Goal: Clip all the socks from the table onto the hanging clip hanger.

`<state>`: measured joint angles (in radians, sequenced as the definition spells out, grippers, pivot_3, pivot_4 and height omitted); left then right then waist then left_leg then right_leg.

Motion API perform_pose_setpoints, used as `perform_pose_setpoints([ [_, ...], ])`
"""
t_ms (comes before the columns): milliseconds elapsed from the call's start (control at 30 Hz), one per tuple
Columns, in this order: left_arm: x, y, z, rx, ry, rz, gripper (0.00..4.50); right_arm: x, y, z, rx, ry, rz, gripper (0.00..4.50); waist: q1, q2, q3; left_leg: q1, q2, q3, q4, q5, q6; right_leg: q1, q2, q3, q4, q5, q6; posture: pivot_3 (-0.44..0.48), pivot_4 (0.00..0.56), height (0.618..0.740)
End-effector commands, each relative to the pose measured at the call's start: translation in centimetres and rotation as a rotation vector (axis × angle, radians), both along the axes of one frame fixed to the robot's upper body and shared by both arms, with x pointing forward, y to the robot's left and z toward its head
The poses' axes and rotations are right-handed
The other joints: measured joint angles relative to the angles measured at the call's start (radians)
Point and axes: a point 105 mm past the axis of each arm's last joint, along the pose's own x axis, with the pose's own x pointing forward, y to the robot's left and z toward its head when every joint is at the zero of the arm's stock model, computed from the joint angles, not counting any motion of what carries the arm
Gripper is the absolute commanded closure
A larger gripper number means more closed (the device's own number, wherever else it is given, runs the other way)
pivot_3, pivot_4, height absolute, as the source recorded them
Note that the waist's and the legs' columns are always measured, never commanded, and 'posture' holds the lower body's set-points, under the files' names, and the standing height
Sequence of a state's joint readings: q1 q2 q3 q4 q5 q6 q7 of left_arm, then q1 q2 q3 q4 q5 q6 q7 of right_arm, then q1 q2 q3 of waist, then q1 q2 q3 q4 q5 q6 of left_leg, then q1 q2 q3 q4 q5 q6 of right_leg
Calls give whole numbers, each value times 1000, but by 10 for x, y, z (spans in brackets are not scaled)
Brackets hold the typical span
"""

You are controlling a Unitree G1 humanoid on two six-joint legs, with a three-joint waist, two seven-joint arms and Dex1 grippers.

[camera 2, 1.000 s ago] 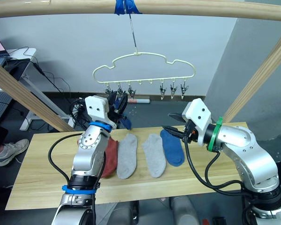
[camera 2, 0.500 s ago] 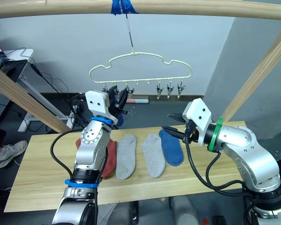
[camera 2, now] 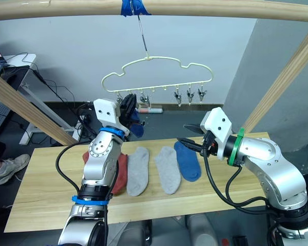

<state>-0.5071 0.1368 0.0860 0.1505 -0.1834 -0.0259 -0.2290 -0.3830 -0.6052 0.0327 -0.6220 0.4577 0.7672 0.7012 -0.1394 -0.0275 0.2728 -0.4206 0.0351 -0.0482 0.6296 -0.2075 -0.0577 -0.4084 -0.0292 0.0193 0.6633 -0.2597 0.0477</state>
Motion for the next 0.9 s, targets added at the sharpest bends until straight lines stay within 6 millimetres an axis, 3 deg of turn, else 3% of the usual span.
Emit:
perform_pose_setpoints([
  [33, -6, 3, 14, 1, -49, -8, 4496, 7, 4, -18, -13, 24, -47, 2355, 0, 0, 0, 0, 0, 0, 0, 0, 0, 0, 0, 0, 0, 0, 0, -278, 255, 740],
  [67, -7, 3, 15, 8, -47, -17, 4496, 14, 2, -28, -18, 46, -91, 2355, 0, 0, 0, 0, 0, 0, 0, 0, 0, 0, 0, 0, 0, 0, 0, -273, 256, 740],
  [167, -10, 2, 17, 28, -36, -57, 4500, 43, -1, -62, -11, 95, -258, 1794, 0, 0, 0, 0, 0, 0, 0, 0, 0, 0, 0, 0, 0, 0, 0, -259, 258, 740],
  [333, -13, 2, 20, 42, -14, -111, 4500, 78, 4, -108, -17, 138, -428, 41, 0, 0, 0, 1, 0, 0, 0, 0, 0, 0, 0, 1, 1, 0, 0, -228, 258, 740],
  [533, -16, 0, 21, 47, 11, -160, 4500, 103, 5, -151, 2, 225, -566, 16, 1, 0, 0, 1, 0, 0, 0, 0, 0, 0, 0, 0, 1, 1, -2, -202, 256, 740],
  [700, -17, -3, 19, 42, 34, -189, 4500, 106, 3, -178, -5, 324, -602, 16, 4, 0, 0, 0, 0, 0, 0, 0, 0, 0, 0, 1, 1, 3, -5, -197, 254, 740],
  [800, -18, -4, 19, 37, 44, -211, 4500, 105, 5, -184, -9, 351, -592, 489, 4, 0, 0, 0, 0, 0, 0, 0, 0, 0, 0, 1, 1, 3, -5, -196, 253, 740],
  [900, -18, -4, 19, 33, 51, -229, 4500, 103, 10, -185, -18, 356, -562, 1482, 3, 0, 0, 1, 0, 0, 0, 0, 0, 0, 0, 1, 2, 3, -5, -194, 251, 740],
])
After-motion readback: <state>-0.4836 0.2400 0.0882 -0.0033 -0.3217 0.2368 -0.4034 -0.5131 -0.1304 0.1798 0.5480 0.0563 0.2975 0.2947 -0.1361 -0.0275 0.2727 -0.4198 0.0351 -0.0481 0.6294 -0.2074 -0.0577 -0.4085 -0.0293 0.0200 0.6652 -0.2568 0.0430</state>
